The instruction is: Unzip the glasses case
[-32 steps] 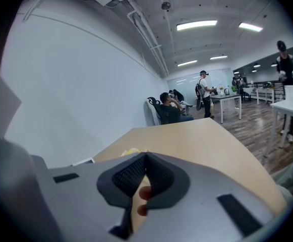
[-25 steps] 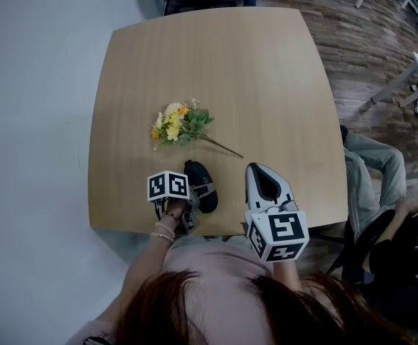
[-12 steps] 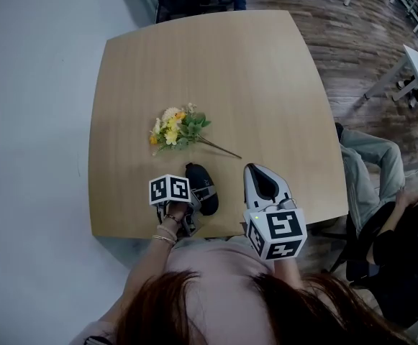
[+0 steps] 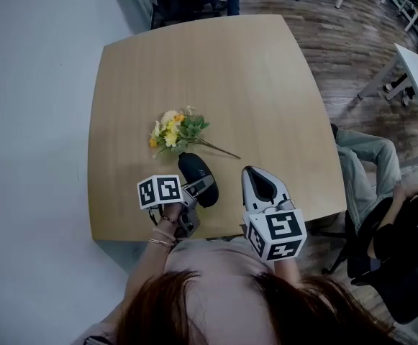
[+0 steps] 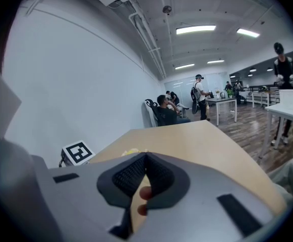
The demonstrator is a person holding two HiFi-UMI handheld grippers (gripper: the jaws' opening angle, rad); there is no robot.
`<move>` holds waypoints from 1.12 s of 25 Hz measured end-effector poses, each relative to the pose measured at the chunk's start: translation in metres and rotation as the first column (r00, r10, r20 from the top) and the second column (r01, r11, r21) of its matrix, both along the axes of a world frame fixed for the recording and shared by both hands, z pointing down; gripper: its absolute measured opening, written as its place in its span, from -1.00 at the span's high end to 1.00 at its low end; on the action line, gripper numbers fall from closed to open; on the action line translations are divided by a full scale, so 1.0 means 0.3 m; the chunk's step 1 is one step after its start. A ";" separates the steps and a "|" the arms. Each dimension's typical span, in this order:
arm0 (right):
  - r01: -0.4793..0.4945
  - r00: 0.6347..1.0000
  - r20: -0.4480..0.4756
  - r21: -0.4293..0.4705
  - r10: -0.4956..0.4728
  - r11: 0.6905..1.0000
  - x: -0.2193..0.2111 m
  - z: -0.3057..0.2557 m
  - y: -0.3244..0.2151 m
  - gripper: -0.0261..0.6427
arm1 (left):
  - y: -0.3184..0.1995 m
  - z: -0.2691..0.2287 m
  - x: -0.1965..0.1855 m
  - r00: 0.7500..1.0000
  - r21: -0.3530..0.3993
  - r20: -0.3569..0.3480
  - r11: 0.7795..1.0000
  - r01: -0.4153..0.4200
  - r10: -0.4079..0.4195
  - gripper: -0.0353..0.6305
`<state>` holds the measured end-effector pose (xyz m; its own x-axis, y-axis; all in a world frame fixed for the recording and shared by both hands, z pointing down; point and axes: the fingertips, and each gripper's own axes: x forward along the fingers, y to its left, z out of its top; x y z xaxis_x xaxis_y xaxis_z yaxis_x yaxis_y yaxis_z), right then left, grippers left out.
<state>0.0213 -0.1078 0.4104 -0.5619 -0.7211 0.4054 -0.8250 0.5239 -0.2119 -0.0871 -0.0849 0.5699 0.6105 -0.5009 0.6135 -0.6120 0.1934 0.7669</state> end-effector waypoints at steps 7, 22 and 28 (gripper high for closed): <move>0.006 1.000 0.017 0.017 -0.006 1.000 -0.013 -0.019 0.023 0.88 | -0.070 -0.160 -0.022 0.999 0.147 -0.011 0.989 0.034 -0.033 0.08; 0.093 0.990 0.102 0.042 -0.097 0.995 -0.098 -0.066 0.074 0.88 | -0.159 -0.574 -0.067 0.983 0.466 -0.143 0.868 0.173 -0.120 0.08; 0.160 0.979 0.119 0.064 -0.167 0.985 -0.141 -0.078 0.099 0.87 | -0.167 -0.715 -0.065 0.971 0.563 -0.202 0.796 0.222 -0.127 0.08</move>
